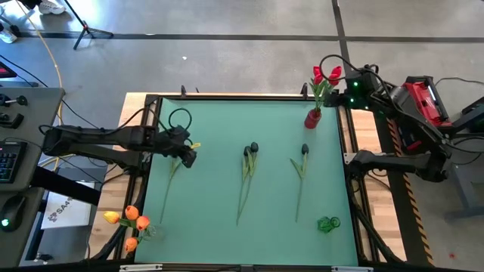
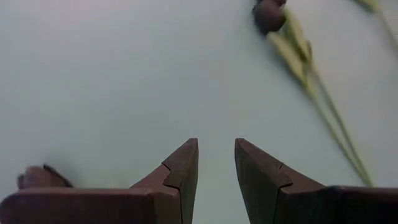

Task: Sort flowers into vase by color
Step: Put the black tulip into the green vase

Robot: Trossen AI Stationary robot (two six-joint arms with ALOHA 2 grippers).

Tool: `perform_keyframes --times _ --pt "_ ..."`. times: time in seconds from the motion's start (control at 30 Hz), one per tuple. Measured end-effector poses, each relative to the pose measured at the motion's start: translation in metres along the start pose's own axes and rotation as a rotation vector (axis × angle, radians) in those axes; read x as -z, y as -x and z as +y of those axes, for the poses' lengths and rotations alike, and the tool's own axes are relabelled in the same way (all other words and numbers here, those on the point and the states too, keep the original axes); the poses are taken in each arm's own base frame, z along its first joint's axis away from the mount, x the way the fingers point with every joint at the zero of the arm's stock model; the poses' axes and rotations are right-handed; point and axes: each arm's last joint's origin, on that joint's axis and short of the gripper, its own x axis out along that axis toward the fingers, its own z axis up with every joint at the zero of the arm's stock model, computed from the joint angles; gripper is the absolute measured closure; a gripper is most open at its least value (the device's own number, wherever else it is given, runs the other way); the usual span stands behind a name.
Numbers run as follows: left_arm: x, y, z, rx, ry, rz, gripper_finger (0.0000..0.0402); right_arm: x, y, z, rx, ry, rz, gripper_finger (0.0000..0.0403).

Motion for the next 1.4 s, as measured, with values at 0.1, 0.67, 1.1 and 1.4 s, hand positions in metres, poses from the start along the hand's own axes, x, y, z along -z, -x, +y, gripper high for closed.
perform_keyframes --times 0.1,0.67,1.1,1.4 --pt "0.008 -0.006 0.005 -0.001 0.016 0.038 0.0310 0.002 0.000 0.003 -0.099 0.019 0.070 0.0210" --pt "0.031 -0.033 0.011 0.001 0.145 0.080 0.0310 0.022 0.011 0.032 -0.303 0.074 0.152 0.0210" --pt "0.008 -0.028 -0.006 0.190 0.155 -0.131 0.0310 0.085 -0.007 0.055 -0.242 0.051 0.372 0.0210" --pt "-0.004 -0.011 0.000 0.229 0.120 -0.232 0.0310 0.158 -0.048 0.052 -0.106 -0.045 0.516 0.0210"
